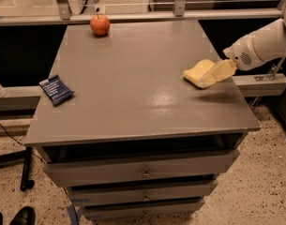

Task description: Move sponge near apple

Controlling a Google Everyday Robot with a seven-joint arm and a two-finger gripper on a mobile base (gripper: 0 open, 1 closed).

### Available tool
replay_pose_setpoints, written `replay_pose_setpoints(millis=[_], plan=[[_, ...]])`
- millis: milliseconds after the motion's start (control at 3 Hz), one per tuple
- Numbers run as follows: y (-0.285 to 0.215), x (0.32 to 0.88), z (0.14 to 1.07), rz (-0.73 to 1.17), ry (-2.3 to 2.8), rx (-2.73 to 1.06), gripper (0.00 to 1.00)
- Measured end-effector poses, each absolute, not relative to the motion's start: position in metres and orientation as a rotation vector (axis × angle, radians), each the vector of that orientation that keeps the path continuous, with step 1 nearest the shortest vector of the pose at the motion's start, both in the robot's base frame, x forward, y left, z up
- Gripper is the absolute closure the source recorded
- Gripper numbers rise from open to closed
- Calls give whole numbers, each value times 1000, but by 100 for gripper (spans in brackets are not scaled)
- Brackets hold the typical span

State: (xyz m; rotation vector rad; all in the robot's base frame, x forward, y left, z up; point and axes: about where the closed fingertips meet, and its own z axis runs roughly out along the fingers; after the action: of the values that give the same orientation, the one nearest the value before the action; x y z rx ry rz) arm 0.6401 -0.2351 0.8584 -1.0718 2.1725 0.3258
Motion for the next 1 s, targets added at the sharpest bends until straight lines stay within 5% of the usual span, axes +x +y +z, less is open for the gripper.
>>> replay_pose_setpoints(millis=[1000], plan=[[-228, 674, 844, 376, 2160, -969, 63]])
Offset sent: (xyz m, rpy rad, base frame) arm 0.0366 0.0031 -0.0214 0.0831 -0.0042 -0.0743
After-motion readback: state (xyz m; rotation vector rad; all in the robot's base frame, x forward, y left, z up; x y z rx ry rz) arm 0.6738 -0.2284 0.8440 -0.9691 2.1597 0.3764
